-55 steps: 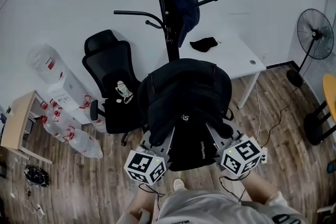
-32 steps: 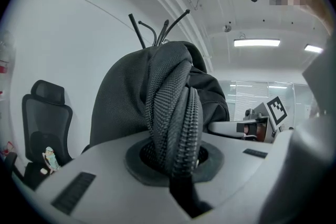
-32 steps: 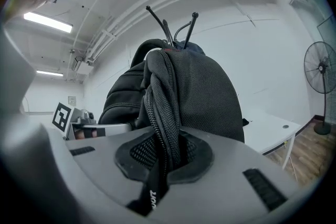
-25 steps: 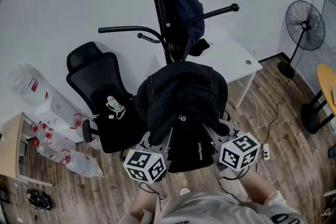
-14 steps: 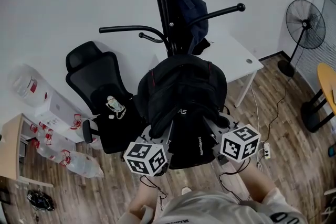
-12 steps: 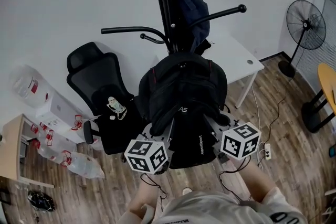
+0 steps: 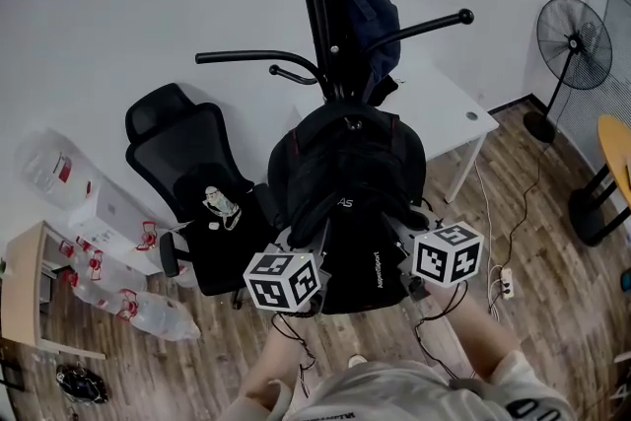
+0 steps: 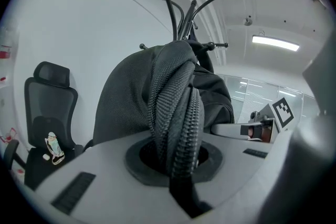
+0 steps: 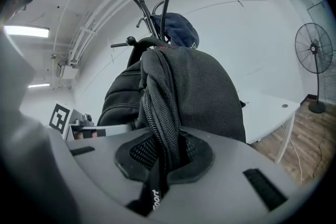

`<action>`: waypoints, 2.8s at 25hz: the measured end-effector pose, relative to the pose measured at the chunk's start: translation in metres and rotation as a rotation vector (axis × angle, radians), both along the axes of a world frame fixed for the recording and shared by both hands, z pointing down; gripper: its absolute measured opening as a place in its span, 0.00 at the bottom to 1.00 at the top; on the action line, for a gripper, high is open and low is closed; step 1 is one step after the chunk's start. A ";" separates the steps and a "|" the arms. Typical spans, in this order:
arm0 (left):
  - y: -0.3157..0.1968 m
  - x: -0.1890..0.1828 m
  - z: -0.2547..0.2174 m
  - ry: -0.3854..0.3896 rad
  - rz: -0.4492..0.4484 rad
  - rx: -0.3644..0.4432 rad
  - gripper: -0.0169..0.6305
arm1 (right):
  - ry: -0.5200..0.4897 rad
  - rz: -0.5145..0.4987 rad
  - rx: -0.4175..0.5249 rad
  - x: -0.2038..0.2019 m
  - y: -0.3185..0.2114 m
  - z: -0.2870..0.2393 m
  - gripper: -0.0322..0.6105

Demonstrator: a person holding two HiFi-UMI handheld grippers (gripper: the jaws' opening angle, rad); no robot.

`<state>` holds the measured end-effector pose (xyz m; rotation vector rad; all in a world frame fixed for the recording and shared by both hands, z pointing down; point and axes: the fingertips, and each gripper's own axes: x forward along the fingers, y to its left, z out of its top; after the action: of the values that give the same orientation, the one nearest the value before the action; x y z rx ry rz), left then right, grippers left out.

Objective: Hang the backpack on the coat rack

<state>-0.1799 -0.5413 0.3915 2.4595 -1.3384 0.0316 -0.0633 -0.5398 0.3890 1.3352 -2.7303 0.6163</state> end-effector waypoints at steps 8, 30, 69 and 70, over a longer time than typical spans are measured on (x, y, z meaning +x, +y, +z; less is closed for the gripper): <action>-0.005 -0.001 0.024 -0.019 0.004 0.027 0.07 | -0.007 0.000 0.009 -0.002 -0.004 0.023 0.11; -0.012 0.002 0.052 -0.111 -0.061 0.302 0.08 | 0.092 0.018 0.301 -0.004 -0.002 0.049 0.11; 0.206 0.029 0.028 -0.119 -0.244 0.389 0.04 | 0.102 -0.055 0.479 0.106 0.189 0.031 0.10; 0.218 0.034 0.034 -0.123 -0.245 0.379 0.04 | 0.100 -0.063 0.469 0.112 0.197 0.035 0.09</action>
<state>-0.1457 -0.3234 0.4251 2.6043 -1.8378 -0.1446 0.0491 -0.3429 0.4237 1.2981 -2.9262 -0.1071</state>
